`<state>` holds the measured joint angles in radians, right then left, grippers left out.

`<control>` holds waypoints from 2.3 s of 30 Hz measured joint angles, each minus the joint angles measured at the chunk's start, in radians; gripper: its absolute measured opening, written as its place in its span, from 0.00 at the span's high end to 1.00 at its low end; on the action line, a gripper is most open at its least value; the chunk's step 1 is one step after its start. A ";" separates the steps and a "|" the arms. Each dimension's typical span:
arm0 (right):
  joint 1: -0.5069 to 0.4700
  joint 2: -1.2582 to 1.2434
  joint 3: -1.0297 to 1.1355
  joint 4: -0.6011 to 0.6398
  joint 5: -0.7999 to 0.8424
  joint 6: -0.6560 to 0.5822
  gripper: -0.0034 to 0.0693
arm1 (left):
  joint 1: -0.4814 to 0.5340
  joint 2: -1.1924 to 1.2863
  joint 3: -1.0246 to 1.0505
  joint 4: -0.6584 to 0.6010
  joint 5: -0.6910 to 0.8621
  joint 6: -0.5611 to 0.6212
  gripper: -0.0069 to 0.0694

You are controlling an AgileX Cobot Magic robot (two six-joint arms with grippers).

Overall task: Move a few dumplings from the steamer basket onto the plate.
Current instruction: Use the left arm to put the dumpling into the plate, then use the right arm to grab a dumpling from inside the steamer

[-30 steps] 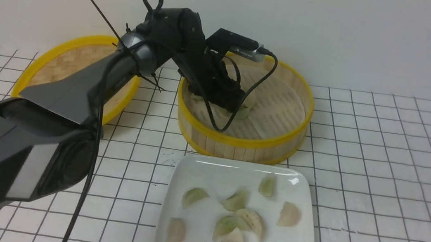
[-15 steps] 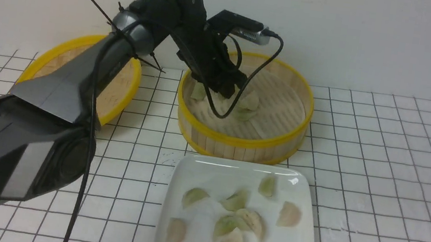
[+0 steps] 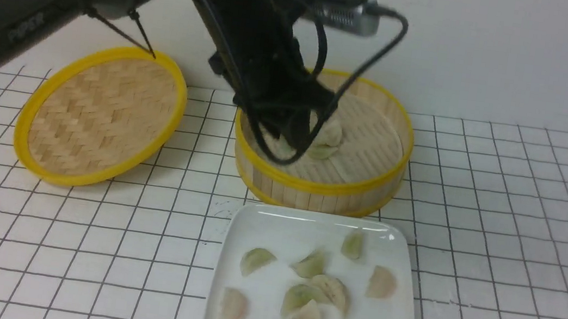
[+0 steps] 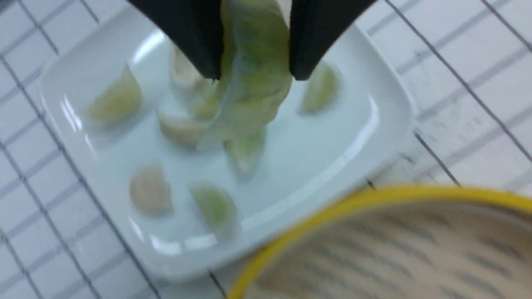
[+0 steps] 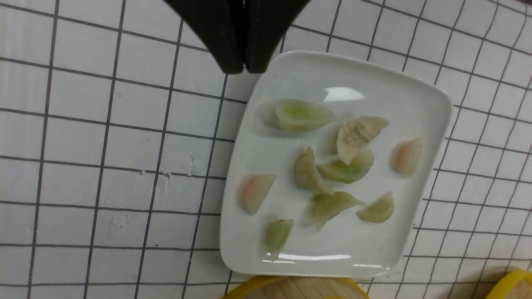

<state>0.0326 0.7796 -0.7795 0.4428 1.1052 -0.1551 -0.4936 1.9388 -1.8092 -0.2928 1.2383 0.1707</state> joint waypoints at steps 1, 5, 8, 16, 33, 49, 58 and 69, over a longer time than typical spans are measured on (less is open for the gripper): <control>0.000 0.000 0.000 0.000 0.000 -0.006 0.97 | -0.017 -0.008 0.053 -0.001 0.001 0.010 0.68; 0.000 0.000 0.000 0.000 -0.004 -0.036 0.97 | -0.097 0.011 0.229 -0.007 -0.003 0.069 0.68; 0.000 0.010 -0.002 0.000 -0.016 -0.042 0.97 | -0.131 0.050 0.253 0.014 -0.010 0.086 0.68; 0.000 0.235 -0.181 0.004 0.057 -0.097 0.97 | -0.147 0.117 0.253 0.071 -0.025 0.079 0.29; 0.209 0.997 -0.962 -0.105 0.054 -0.039 0.93 | -0.024 -0.198 0.245 0.243 -0.020 -0.143 0.91; 0.336 1.653 -1.531 -0.132 0.072 -0.105 0.38 | 0.032 -0.684 0.530 0.219 0.006 -0.180 0.92; 0.349 1.764 -1.596 -0.147 0.052 -0.105 0.42 | 0.032 -0.785 0.551 0.282 0.013 -0.194 0.92; 0.353 1.764 -1.608 -0.155 0.066 -0.105 0.78 | 0.032 -0.789 0.551 0.301 0.013 -0.206 0.92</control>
<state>0.3852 2.5437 -2.3877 0.2879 1.1714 -0.2596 -0.4615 1.1497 -1.2578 0.0077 1.2512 -0.0357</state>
